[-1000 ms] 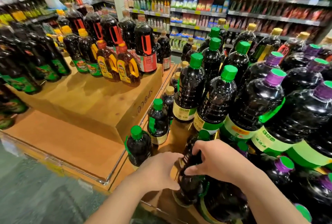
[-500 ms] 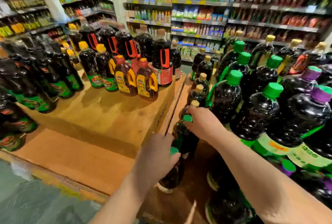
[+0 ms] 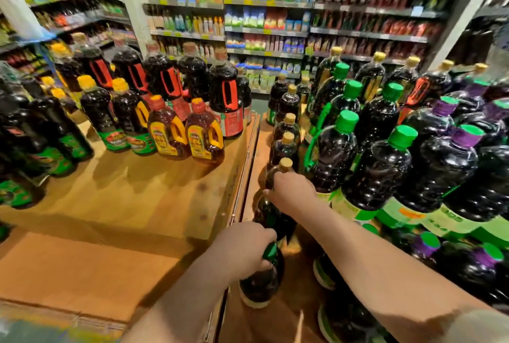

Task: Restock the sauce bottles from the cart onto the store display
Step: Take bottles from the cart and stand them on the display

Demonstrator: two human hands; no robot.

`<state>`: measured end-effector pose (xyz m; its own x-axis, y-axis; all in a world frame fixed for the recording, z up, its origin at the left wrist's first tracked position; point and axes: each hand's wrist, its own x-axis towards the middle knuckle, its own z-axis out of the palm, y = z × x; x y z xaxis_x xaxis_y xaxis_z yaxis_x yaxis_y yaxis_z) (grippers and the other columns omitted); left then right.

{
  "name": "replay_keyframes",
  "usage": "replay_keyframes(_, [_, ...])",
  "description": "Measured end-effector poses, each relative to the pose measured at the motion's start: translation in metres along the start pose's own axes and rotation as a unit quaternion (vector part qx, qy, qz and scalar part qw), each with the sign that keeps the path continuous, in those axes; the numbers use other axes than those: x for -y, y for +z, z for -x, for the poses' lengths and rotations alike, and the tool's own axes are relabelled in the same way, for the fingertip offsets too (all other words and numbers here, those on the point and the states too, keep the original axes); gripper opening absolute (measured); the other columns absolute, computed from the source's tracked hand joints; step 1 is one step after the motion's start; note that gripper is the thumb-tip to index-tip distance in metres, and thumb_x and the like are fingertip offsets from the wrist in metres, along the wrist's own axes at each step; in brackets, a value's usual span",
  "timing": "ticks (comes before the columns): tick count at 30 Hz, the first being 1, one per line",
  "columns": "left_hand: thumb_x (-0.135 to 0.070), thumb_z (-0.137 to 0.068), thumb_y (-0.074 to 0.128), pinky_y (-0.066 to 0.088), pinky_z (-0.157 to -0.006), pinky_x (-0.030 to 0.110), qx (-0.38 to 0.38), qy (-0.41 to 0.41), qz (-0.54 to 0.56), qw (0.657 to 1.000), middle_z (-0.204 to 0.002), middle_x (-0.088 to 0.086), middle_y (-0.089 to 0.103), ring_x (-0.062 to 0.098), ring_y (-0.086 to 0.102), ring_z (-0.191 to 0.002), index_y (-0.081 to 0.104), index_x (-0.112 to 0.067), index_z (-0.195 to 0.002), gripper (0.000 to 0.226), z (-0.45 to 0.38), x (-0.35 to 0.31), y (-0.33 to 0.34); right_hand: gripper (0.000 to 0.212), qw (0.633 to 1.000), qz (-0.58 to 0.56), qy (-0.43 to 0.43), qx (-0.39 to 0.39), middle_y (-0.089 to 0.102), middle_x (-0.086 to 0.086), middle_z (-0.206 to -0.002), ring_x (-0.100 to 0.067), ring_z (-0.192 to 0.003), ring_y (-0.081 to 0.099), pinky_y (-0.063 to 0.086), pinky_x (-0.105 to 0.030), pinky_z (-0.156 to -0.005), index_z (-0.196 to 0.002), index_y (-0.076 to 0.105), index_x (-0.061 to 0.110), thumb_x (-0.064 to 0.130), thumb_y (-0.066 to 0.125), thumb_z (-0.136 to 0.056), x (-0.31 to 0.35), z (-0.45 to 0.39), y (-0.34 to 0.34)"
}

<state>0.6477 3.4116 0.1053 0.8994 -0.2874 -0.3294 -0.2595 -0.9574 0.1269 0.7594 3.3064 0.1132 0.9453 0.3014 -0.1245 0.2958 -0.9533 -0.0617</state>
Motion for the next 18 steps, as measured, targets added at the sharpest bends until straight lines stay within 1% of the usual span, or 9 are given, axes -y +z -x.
replay_keyframes(2, [-0.041, -0.088, 0.065, 0.050, -0.072, 0.033, 0.016, 0.021, -0.051, 0.998, -0.105, 0.001, 0.060, 0.021, 0.058, -0.093, 0.051, -0.020, -0.123, 0.043, -0.004, 0.001, -0.004, 0.031, 1.000, -0.012, -0.003, 0.003, 0.060, -0.006, -0.091, -0.028, -0.089, 0.062, 0.048, -0.035, -0.066, -0.104, 0.058, 0.010, 0.040, 0.053, -0.095, -0.002, 0.003, -0.001])
replay_keyframes(4, [-0.043, -0.088, 0.064, 0.045, -0.065, 0.032, 0.028, 0.032, -0.094, 0.995, -0.092, 0.000, 0.054, 0.019, 0.054, -0.083, 0.051, -0.018, -0.116, 0.039, -0.008, 0.001, -0.007, 0.028, 1.000, -0.015, -0.022, 0.005, 0.057, -0.005, -0.087, -0.026, -0.085, 0.061, 0.047, -0.033, -0.064, -0.100, 0.058, 0.010, 0.038, 0.056, -0.094, -0.005, 0.005, -0.002])
replay_keyframes(5, [-0.043, -0.089, 0.063, 0.043, -0.063, 0.032, 0.029, 0.035, -0.109, 0.993, -0.089, 0.000, 0.051, 0.019, 0.052, -0.081, 0.050, -0.017, -0.113, 0.038, -0.009, -0.001, -0.008, 0.027, 0.999, -0.012, -0.035, 0.009, 0.057, -0.005, -0.086, -0.025, -0.083, 0.060, 0.047, -0.033, -0.063, -0.097, 0.056, 0.011, 0.038, 0.058, -0.092, -0.006, 0.007, -0.001])
replay_keyframes(7, [-0.046, -0.089, 0.062, 0.042, -0.063, 0.032, 0.023, 0.035, -0.123, 0.992, -0.088, 0.001, 0.051, 0.019, 0.052, -0.080, 0.050, -0.016, -0.110, 0.038, -0.008, -0.005, -0.009, 0.027, 0.998, -0.008, -0.058, 0.017, 0.058, -0.004, -0.087, -0.022, -0.079, 0.056, 0.045, -0.032, -0.063, -0.093, 0.053, 0.013, 0.039, 0.062, -0.089, -0.009, 0.011, 0.000])
replay_keyframes(10, [-0.052, -0.089, 0.059, 0.048, -0.065, 0.032, 0.026, 0.006, -0.117, 0.993, -0.092, 0.003, 0.057, 0.020, 0.058, -0.084, 0.051, -0.015, -0.106, 0.042, -0.004, -0.014, -0.005, 0.033, 0.996, -0.021, -0.080, 0.038, 0.060, -0.004, -0.092, -0.021, -0.083, 0.057, 0.050, -0.032, -0.064, -0.103, 0.059, 0.012, 0.038, 0.066, -0.086, -0.019, 0.021, -0.002])
replay_keyframes(12, [-0.055, -0.088, 0.057, 0.052, -0.064, 0.033, 0.011, -0.004, -0.113, 0.994, -0.087, 0.002, 0.057, 0.020, 0.060, -0.078, 0.052, -0.014, -0.097, 0.042, 0.001, -0.019, -0.002, 0.036, 0.993, -0.012, -0.109, 0.049, 0.063, -0.004, -0.093, -0.021, -0.085, 0.060, 0.052, -0.031, -0.064, -0.109, 0.062, 0.012, 0.037, 0.069, -0.085, -0.028, 0.028, -0.003])
replay_keyframes(13, [-0.057, -0.088, 0.056, 0.052, -0.062, 0.033, 0.002, -0.006, -0.112, 0.994, -0.083, 0.002, 0.058, 0.019, 0.060, -0.075, 0.053, -0.014, -0.092, 0.043, 0.003, -0.022, -0.001, 0.038, 0.991, -0.008, -0.125, 0.052, 0.063, -0.003, -0.091, -0.021, -0.083, 0.060, 0.050, -0.029, -0.061, -0.111, 0.062, 0.012, 0.037, 0.070, -0.084, -0.033, 0.031, -0.004])
replay_keyframes(16, [-0.060, -0.085, 0.052, 0.049, -0.054, 0.031, -0.034, -0.013, -0.121, 0.992, -0.071, 0.000, 0.056, 0.018, 0.057, -0.062, 0.056, -0.015, -0.079, 0.046, 0.007, -0.031, 0.002, 0.040, 0.985, -0.001, -0.159, 0.065, 0.054, 0.003, -0.082, -0.017, -0.076, 0.054, 0.036, -0.022, -0.049, -0.116, 0.061, 0.015, 0.036, 0.072, -0.083, -0.049, 0.042, -0.006])
replay_keyframes(18, [-0.062, -0.085, 0.048, 0.045, -0.050, 0.029, -0.049, -0.023, -0.133, 0.990, -0.064, -0.002, 0.049, 0.017, 0.050, -0.055, 0.053, -0.015, -0.070, 0.049, 0.009, -0.039, 0.001, 0.041, 0.981, 0.015, -0.183, 0.068, 0.053, 0.003, -0.083, -0.017, -0.077, 0.054, 0.033, -0.021, -0.050, -0.117, 0.061, 0.015, 0.035, 0.072, -0.082, -0.056, 0.047, -0.009])
